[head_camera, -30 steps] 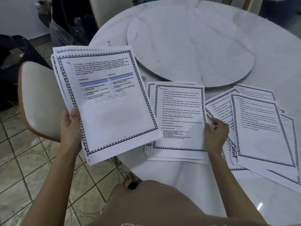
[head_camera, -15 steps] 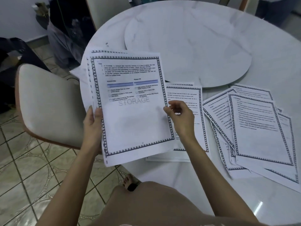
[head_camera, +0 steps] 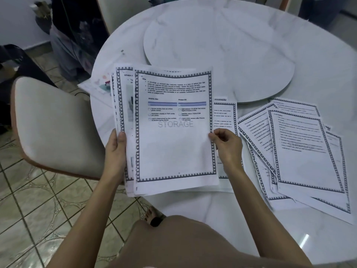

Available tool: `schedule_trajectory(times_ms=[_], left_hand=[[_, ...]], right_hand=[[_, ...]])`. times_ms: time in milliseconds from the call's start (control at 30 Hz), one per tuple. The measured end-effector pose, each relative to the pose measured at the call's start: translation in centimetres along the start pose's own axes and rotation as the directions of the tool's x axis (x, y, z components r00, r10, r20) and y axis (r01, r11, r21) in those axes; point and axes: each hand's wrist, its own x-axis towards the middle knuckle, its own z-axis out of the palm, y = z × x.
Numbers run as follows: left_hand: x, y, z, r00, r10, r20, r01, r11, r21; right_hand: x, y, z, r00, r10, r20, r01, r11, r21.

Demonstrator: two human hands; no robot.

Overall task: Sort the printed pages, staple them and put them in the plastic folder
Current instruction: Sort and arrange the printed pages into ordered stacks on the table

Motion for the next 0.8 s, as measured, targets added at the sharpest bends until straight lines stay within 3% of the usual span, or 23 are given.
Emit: schedule_trajectory(times_ms=[367,567,700,800], left_hand=[[0.1,-1.5,-3.8,0.987,-0.066,-0.148,0.071,0.997,0.024],[0.3,-0.3,-5.8,0.956,-0.091,-0.279,0.093,0.996,-0.006],[0.5,0.0,-6.3,0.958,-0.075,-0.276,0.080,0.997,0.007],[0.5,0.3,-5.9,0.965,-0.073,-0.251,0.073,0.997,-0.009]], right_hand=[[1.7,3.6,-3.7,0.976,-0.053,-0.209,0.002,0.972,-0.236],[1.8,5.1,-4.8,0.972,-0.049,-0.232,-0.025,0.951,-0.309],[1.6,4.9,-4.5,0.955,-0.091,-0.283,-0.003,0.949,-0.315],[1.5,4.1,-3.7,0.965,-0.152,-0.212,0.083,0.949,-0.303]])
